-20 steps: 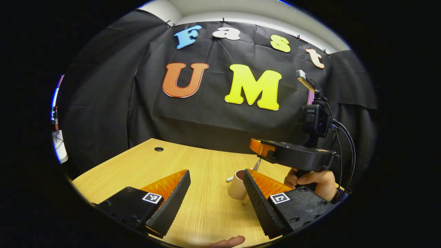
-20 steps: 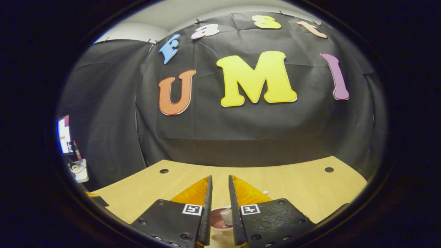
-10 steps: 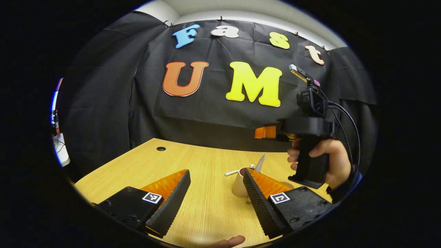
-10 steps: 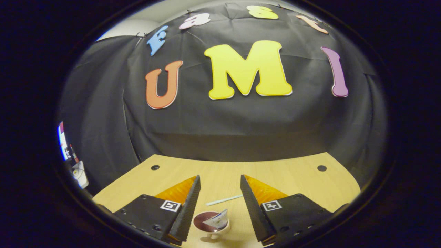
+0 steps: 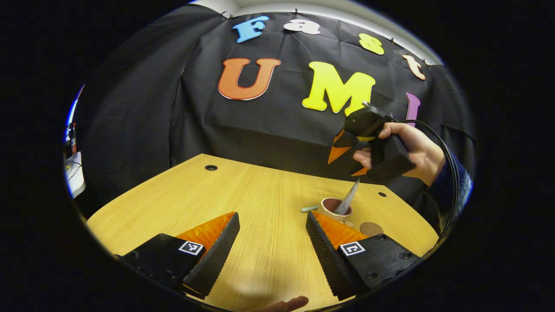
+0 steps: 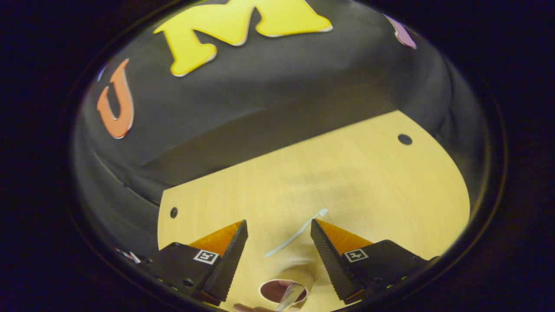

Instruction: Put the toothbrush and toothpaste on the desktop into the cup, then pick up the cup and place it on the coaster on the desktop.

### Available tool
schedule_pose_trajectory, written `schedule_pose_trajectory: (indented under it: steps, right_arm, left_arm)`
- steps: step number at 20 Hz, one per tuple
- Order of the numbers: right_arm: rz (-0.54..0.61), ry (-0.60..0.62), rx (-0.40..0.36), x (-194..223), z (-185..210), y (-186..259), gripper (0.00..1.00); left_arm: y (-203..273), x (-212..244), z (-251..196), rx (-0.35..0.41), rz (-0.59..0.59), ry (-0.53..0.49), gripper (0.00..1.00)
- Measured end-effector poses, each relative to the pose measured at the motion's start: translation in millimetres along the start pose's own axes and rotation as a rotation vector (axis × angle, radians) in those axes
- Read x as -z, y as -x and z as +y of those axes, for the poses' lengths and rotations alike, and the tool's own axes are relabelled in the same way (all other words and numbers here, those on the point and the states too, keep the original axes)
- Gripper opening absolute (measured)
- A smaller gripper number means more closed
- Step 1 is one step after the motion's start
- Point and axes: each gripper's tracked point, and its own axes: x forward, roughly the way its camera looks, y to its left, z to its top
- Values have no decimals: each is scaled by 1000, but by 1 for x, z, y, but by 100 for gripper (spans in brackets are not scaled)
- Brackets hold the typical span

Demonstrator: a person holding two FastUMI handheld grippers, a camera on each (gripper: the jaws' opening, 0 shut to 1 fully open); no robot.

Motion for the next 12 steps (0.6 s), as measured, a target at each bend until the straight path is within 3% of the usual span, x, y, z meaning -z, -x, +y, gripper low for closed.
schedule_pose_trajectory:
  steps: [4, 7, 10, 12]
  right_arm:
    - [249, -165, 175, 18, -25, -57, 89]
    - [408, -259, 232, 39, -29, -89, 89]
    - [480, -362, 289, 54, -33, -109, 83]
    - [482, -357, 333, 56, -38, -116, 78]
  left_arm:
    - [-7, 5, 21, -50, 16, 11, 98]
    - [-9, 6, 39, -78, 15, 33, 97]
    - [-14, 12, 50, -83, 31, 85, 98]
    - [-18, 18, 58, -100, 52, 97, 98]
